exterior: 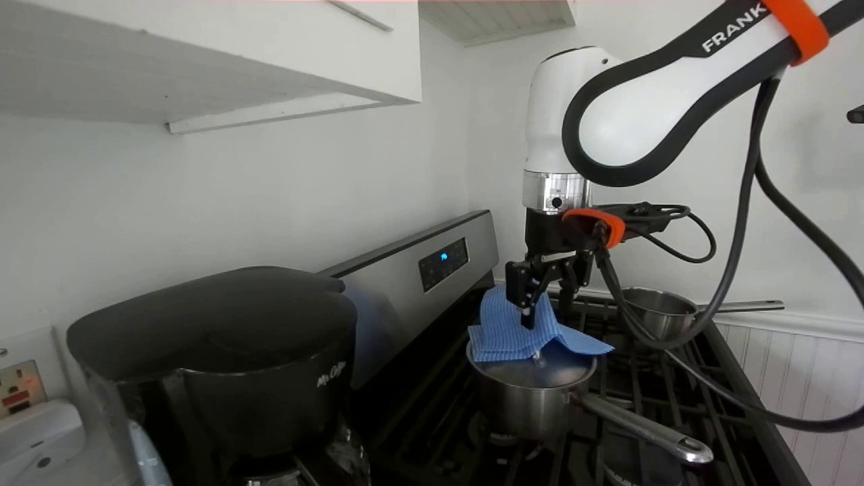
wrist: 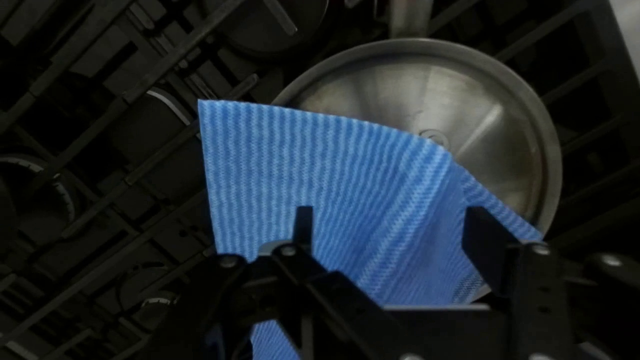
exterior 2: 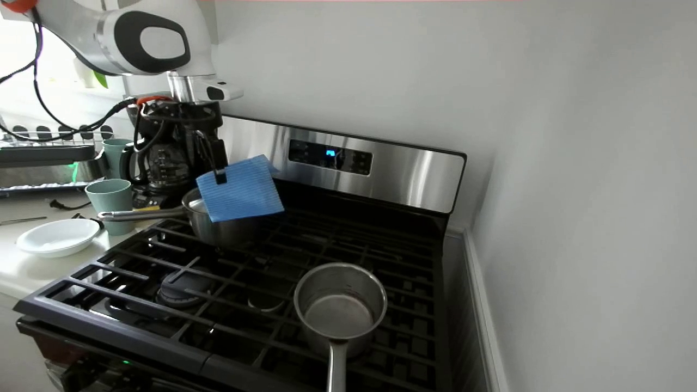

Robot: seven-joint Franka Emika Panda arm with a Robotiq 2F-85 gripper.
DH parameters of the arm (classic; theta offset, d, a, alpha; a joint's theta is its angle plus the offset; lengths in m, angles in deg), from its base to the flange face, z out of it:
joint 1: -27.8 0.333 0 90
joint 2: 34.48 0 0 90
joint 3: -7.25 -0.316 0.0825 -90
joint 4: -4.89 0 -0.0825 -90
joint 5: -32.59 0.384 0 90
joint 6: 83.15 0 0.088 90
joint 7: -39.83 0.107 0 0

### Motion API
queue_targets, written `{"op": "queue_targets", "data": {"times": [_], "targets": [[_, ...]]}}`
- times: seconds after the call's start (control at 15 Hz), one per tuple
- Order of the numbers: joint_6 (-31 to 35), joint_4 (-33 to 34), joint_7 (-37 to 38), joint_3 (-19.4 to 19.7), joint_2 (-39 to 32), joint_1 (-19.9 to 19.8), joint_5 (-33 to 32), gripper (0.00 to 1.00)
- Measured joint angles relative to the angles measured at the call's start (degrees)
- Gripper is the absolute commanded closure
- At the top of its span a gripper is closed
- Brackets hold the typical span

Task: Use the blue paper towel to move the right pot backwards

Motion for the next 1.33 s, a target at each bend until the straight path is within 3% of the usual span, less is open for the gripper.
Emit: {"op": "queue_targets", "data": {"times": [0.47, 1.0, 1.33], "targets": [[-1.2, 2.1, 0.8, 1.5, -0.6, -0.1, -0.1, 1.00], [-1.9, 3.2, 0.4, 2.9, 0.2, -0.5, -0.3, 0.99], [-4.9, 3.3, -6.0, 4.1, 3.9, -2.4, -4.0, 0.99]]}}
